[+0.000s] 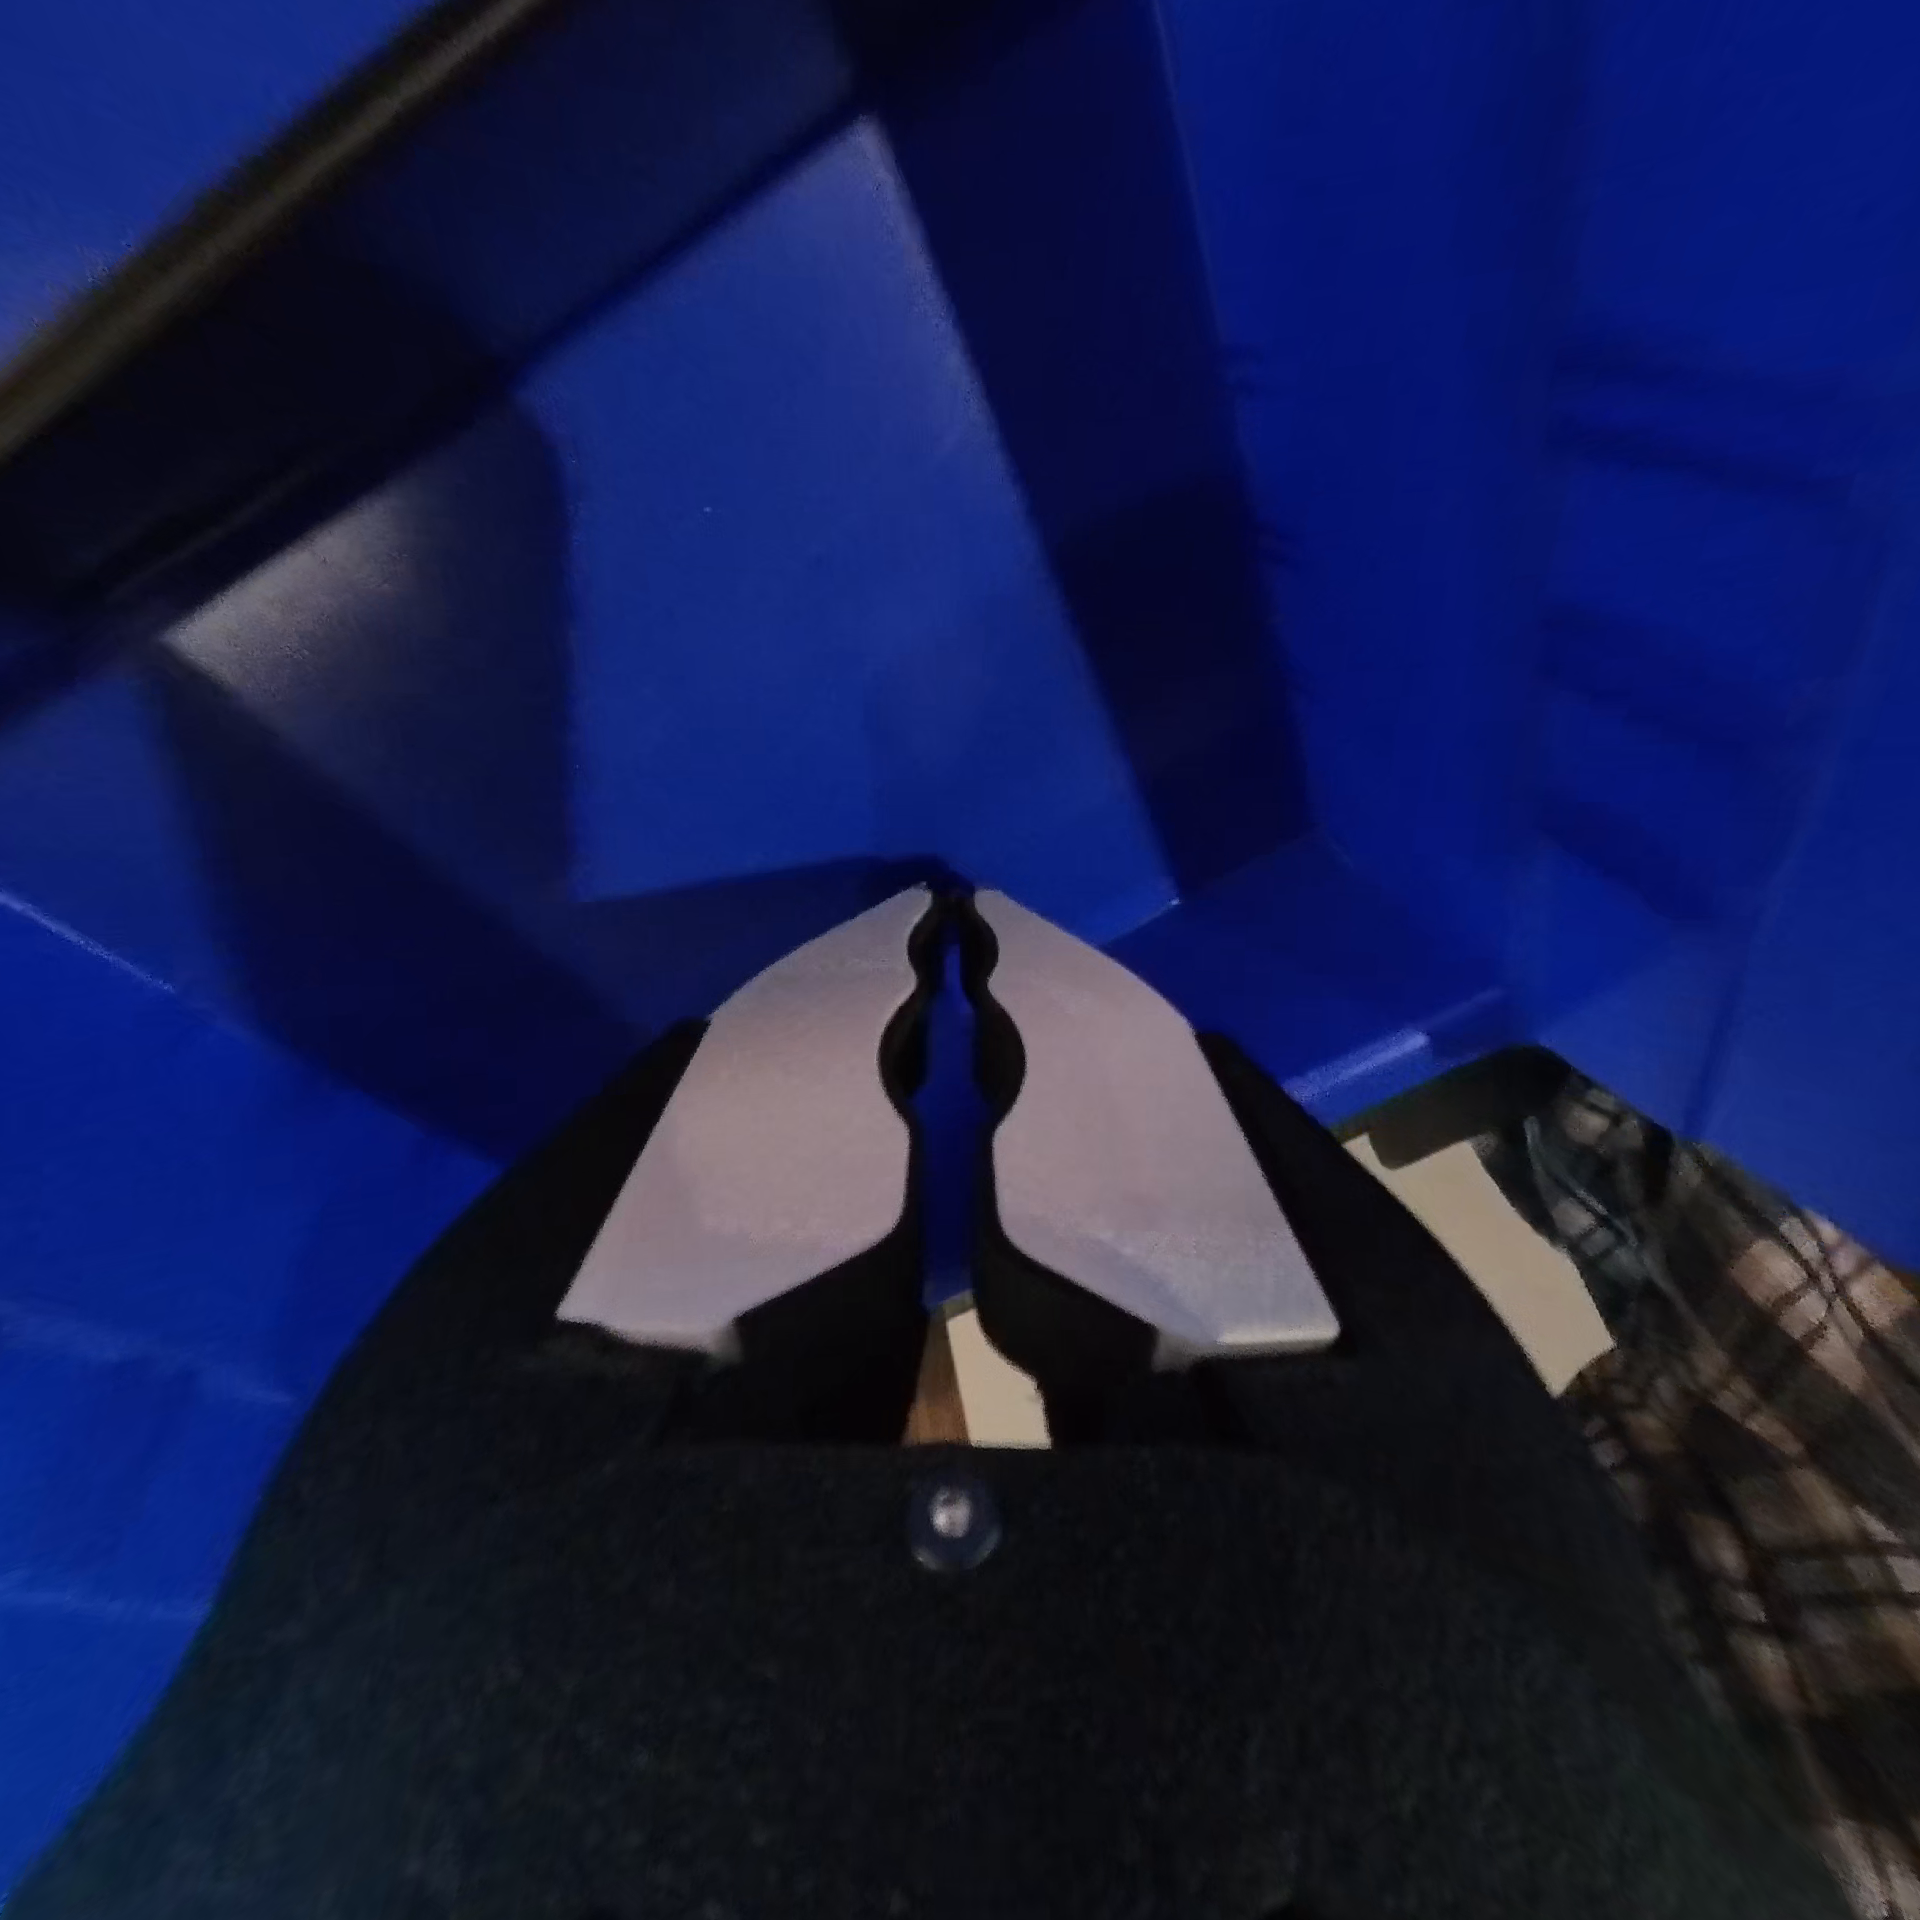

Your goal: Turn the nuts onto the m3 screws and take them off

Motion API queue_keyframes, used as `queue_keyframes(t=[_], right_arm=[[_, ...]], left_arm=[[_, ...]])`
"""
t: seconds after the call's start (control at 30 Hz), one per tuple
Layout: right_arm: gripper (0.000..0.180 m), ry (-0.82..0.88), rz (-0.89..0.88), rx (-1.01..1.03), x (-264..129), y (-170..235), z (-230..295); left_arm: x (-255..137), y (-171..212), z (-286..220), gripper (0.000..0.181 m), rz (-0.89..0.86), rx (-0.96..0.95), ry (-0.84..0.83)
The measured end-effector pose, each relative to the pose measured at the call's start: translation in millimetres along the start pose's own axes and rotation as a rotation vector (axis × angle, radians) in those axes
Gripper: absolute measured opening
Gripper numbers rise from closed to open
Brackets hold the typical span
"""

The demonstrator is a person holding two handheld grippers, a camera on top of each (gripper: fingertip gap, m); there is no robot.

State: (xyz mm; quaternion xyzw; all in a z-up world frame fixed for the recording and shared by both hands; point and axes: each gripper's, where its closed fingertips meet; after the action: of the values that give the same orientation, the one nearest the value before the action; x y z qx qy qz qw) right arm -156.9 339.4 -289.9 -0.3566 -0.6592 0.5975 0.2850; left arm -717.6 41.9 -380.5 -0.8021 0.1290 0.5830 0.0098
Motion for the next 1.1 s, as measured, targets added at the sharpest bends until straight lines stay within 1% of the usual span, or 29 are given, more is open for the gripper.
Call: queue_keyframes(t=[0.1,0.17,0.37,0.5,0.6,0.67,0.77,0.87,0.97,1.03,1.1], right_arm=[[0.070,-0.001,-0.005,0.002,0.6,-0.9,0.4],[0.070,0.000,-0.007,0.002,1.0,-1.4,0.6],[0.069,-0.005,-0.016,-0.001,1.6,-3.4,2.8],[0.069,-0.012,-0.020,-0.004,1.8,-4.4,5.1],[0.069,-0.020,-0.019,-0.009,2.2,-4.5,7.6],[0.069,-0.022,-0.019,-0.011,2.2,-4.5,8.8],[0.069,-0.027,-0.018,-0.008,1.8,-4.2,9.2],[0.069,-0.034,-0.022,-0.002,1.1,-4.7,10.1],[0.069,-0.039,-0.017,-0.008,1.1,-3.4,11.6],[0.069,-0.043,-0.014,-0.011,1.0,-2.7,12.1],[0.069,-0.046,-0.011,-0.009,1.0,-2.2,12.1]], left_arm=[[-11.5,0.6,0.4,0.002,-0.041,0.002,0.015],[-25.9,1.2,0.3,0.002,-0.076,0.009,0.009],[-89.3,-11.6,-22.4,0.002,-0.244,0.067,-0.020],[-124.8,-37.4,-64.5,0.002,-0.322,0.189,-0.079],[-133.3,-68.9,-111.1,0.002,-0.356,0.312,-0.088],[-126.7,-93.5,-146.2,0.002,-0.357,0.404,-0.072],[-99.0,-132.3,-201.4,0.002,-0.341,0.551,-0.024],[-53.5,-168.6,-254.0,0.002,-0.313,0.681,0.073],[-0.3,-197.1,-299.0,0.002,-0.264,0.763,0.197],[32.6,-212.6,-313.9,0.002,-0.224,0.803,0.212],[57.2,-225.5,-321.4,0.002,-0.192,0.836,0.215]])
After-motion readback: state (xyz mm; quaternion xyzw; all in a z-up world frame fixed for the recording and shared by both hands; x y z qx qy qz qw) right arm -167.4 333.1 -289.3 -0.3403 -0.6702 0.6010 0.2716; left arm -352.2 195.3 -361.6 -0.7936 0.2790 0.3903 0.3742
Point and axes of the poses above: each gripper's, where its closed fingertips meet, x out along the fingers, y out of its underside, z = x × y across the jaws, and after that the axes turned 7 degrees about y, right-handed
